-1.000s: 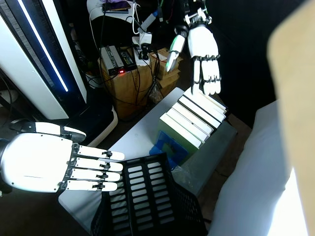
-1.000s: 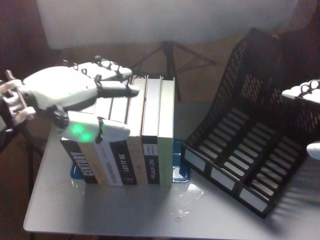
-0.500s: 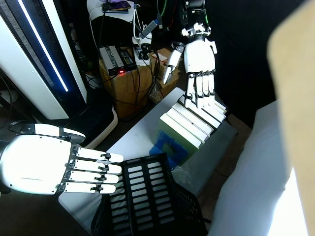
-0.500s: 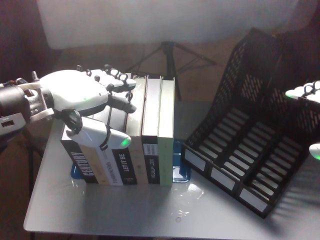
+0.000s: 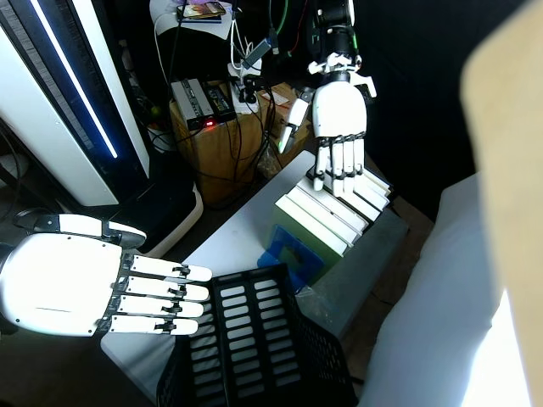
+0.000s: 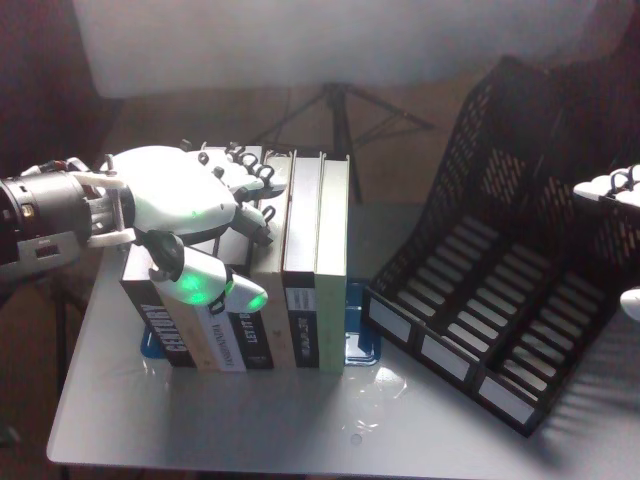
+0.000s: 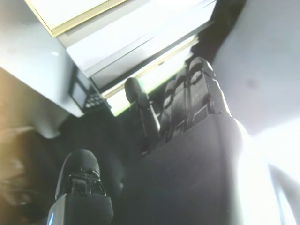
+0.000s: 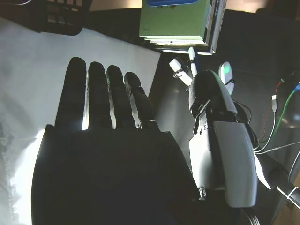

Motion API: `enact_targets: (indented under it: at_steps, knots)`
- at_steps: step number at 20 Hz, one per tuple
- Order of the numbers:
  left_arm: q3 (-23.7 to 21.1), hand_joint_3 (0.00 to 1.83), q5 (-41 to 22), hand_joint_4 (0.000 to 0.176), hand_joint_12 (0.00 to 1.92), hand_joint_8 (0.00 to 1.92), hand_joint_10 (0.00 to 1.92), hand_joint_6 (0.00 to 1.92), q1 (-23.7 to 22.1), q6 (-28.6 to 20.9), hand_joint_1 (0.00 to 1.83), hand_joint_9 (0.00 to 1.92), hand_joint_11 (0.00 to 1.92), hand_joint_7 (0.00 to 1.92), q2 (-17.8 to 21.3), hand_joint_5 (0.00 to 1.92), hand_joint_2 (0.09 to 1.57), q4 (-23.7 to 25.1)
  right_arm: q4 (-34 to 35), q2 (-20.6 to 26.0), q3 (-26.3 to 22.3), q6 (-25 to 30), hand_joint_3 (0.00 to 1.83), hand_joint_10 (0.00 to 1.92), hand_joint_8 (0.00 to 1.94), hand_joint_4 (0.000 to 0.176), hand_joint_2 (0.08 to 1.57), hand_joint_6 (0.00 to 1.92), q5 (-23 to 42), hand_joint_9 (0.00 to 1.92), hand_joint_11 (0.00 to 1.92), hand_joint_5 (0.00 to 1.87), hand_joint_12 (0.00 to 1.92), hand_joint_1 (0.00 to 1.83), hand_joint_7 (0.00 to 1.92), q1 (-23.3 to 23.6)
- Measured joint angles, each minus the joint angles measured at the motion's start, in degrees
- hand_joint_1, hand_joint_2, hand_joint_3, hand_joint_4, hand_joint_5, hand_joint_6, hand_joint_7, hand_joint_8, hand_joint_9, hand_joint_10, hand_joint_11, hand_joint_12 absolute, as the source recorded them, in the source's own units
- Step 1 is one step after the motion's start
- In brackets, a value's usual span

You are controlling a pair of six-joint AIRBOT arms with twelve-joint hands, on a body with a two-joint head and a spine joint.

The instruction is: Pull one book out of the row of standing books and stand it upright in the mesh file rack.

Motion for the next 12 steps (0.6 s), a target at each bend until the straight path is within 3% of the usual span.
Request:
enact_targets:
  at_steps: [5, 12]
  knots:
    - [-0.4, 0.0, 1.5, 0.0, 0.0, 0.0, 0.0, 0.04, -0.6, 0.0, 0.08, 0.0, 0.0, 0.0, -0.3, 0.61, 1.16, 6.9, 0.2, 0.0, 0.0, 0.0, 0.01, 0.0, 0.0, 0.0, 1.31, 0.0, 0.0, 0.0, 0.0, 0.0, 0.0, 0.36, 0.0, 0.0]
    - [-3.5, 0.0, 0.4, 0.0, 0.0, 0.01, 0.0, 0.04, 0.6, 0.0, 0.06, 0.0, 0.0, 0.02, 1.5, 0.65, 1.16, 8.7, 0.9, -0.1, 0.0, 0.0, 0.01, 0.0, 0.0, 0.0, 1.32, 0.0, 0.3, 0.0, 0.0, 0.0, 0.0, 0.36, 0.0, -0.8]
